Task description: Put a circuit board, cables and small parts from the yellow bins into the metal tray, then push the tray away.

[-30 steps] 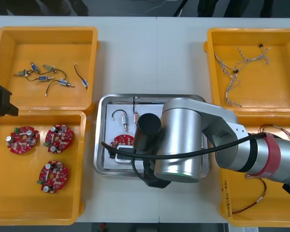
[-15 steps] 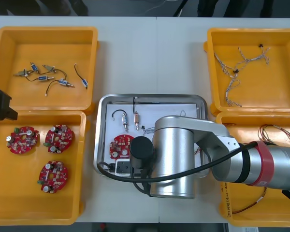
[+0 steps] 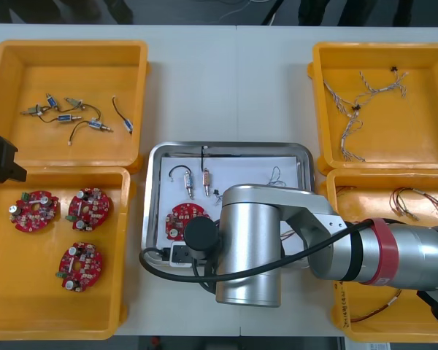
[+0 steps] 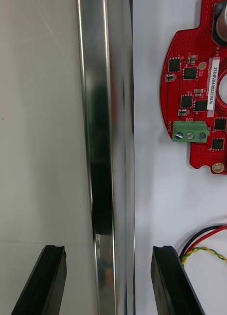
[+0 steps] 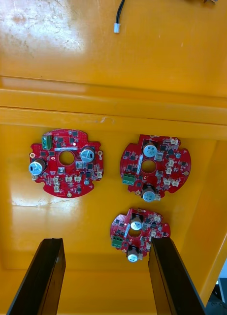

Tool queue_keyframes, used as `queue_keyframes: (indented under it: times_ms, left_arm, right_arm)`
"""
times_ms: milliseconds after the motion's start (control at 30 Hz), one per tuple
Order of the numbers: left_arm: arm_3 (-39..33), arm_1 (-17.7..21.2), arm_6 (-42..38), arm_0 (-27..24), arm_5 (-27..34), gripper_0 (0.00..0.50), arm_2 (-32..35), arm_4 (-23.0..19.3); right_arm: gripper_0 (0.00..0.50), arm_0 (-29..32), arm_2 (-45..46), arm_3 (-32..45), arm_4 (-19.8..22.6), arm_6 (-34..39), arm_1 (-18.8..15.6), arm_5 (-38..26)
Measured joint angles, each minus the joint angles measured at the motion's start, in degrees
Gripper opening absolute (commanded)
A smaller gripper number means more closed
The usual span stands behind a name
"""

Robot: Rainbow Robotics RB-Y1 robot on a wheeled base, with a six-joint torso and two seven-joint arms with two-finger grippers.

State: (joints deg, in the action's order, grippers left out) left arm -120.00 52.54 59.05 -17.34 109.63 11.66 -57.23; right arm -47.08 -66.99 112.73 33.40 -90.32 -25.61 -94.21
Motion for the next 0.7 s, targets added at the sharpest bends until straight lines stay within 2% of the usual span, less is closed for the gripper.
queue_keyframes:
  times_ms: [700]
  left_arm:
    - [0.0,0.0,0.0,0.0,0.0,0.500,0.0,0.0]
  right_arm:
    - [0.500,0.0,-2.2,-0.5,-2.1,0.0,-0.2,1.7]
